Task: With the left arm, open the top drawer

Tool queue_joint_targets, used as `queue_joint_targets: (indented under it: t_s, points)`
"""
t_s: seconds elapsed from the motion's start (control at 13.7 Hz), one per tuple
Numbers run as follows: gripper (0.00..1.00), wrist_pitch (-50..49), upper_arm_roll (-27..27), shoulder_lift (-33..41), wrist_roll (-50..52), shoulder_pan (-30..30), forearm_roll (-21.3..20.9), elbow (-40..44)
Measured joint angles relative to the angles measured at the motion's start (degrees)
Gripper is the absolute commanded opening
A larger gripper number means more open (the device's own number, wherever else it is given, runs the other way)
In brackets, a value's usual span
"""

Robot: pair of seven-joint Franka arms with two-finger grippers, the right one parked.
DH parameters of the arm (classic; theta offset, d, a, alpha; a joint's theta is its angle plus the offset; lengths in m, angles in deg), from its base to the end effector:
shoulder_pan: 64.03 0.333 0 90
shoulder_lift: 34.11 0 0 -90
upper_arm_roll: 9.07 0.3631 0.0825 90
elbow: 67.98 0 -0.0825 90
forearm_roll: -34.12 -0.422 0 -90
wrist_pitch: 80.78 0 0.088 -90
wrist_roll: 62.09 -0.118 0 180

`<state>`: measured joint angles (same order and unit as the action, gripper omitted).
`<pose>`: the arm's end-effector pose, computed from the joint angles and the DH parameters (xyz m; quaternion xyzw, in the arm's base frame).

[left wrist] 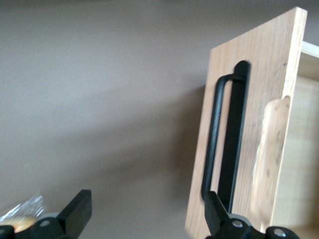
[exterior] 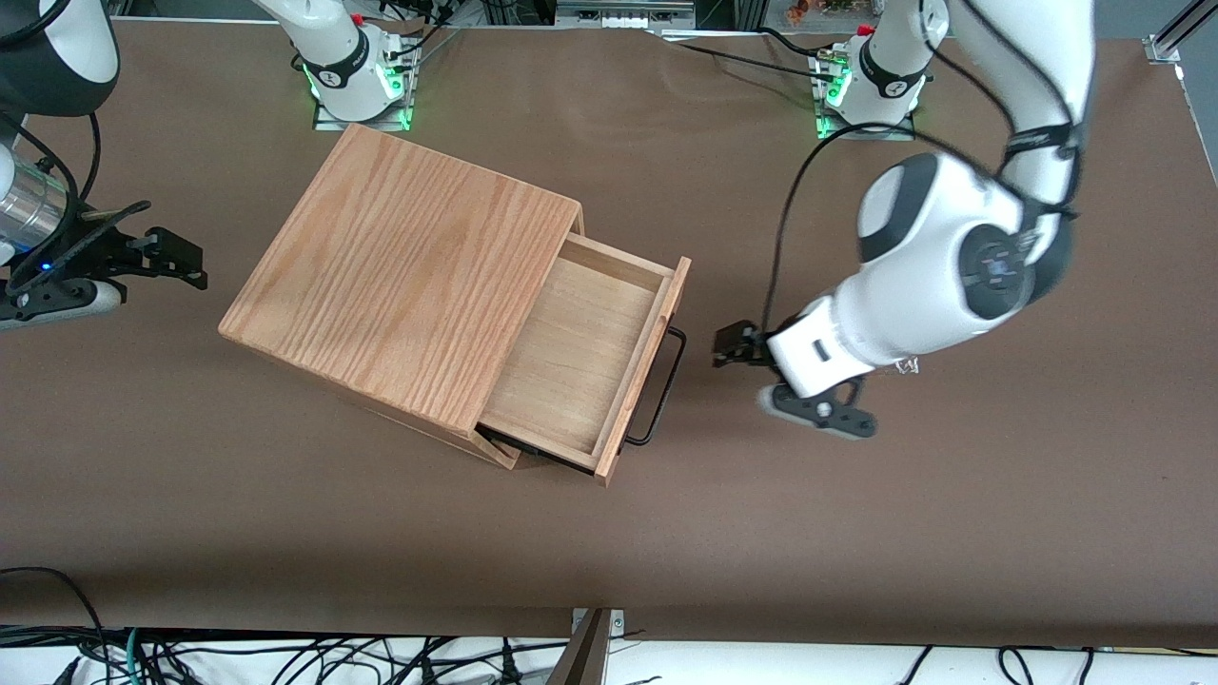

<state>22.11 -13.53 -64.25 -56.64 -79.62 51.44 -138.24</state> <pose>0.7256 -0.2793 0.5027 0.9817 -0.0896 -0.0149 0.1675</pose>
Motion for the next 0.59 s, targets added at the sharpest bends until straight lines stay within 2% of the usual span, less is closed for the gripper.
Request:
queue_joint_targets:
  t_s: [0.07, 0.37, 0.59]
  points:
    - [1.0, -3.21, 0.15, 1.67, -0.03, 1.41, -1.01, 0.02]
    - [1.0, -15.09, 0.34, 7.27, -0.04, 5.39, -9.45, -0.01]
    - [1.0, -18.89, 0.47, 11.5, 0.01, 7.32, -10.8, -2.13]
